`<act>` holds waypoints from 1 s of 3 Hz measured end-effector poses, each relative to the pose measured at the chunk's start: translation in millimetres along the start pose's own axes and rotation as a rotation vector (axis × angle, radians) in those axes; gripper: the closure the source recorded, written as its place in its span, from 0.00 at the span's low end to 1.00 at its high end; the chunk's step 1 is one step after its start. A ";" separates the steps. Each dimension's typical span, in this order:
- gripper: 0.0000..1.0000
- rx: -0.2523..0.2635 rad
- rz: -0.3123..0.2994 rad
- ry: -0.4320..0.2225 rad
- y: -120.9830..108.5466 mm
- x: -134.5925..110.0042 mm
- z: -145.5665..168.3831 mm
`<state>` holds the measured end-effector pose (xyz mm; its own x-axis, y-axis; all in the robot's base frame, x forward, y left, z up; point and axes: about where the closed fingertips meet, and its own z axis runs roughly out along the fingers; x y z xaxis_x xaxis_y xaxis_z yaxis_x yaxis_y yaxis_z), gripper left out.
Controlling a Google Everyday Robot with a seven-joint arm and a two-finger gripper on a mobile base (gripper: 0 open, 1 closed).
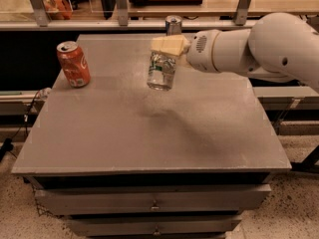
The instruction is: Place 7up can upright
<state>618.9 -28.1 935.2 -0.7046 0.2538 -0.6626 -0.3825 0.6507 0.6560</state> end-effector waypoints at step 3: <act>1.00 -0.048 -0.122 -0.334 -116.5 -6.9 -48.3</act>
Offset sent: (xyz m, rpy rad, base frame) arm -0.0619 0.0213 0.0577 -0.1257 -1.1234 0.2496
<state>639.4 -140.2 880.8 -0.4207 0.4016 -0.8135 -0.4846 0.6586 0.5757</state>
